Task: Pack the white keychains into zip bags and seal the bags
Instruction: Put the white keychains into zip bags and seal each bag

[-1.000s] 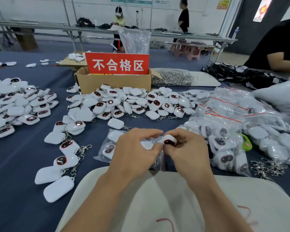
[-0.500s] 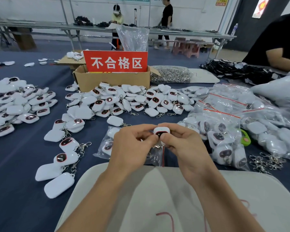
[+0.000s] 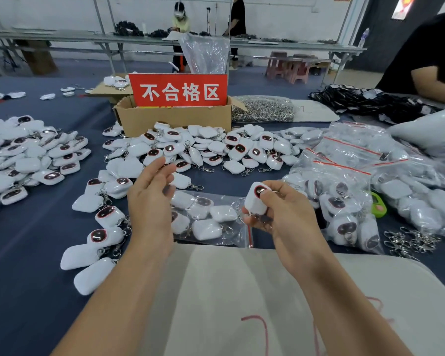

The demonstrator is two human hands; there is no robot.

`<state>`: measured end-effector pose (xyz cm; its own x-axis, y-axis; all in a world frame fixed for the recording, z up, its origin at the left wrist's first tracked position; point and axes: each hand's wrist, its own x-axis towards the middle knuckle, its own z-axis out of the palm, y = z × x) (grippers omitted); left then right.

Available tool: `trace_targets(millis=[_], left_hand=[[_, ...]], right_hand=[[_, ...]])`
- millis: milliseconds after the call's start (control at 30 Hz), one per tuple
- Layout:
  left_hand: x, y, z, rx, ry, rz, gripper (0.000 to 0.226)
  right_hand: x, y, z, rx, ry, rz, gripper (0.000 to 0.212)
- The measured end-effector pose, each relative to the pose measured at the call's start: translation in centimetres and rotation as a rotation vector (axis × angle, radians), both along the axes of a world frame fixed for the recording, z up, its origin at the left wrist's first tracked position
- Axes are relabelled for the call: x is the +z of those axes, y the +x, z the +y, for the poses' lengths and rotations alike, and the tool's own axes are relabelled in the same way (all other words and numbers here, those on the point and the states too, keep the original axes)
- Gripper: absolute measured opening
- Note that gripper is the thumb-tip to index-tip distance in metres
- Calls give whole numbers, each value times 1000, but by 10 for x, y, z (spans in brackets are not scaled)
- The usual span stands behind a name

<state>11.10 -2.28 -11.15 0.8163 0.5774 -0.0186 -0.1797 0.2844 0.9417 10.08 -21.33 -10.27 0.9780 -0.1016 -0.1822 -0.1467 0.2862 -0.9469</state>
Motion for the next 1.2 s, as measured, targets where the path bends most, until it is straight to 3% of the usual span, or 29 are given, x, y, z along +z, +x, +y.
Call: trace_targets(millis=[200,433,700,967,1200], left_hand=[[-2,3,-3,-45,38,40,27],[-4,-4,-11,30,159,-62,33],[-8,-16,-47,-356,585,-80,24],[-8,-15,-44,-384,583,-108,29],[-7,-18,-49,-333,595,-150,26]], right_hand=[[-1,2,-5,-5,-3,-1,13],[1,1,-5,59,93,-3,17],[0,-1,1,127,-89,-78,28],[-2,-2,0,154,-223,-102,20],[-4,0,-2,121,-187,-117,17]])
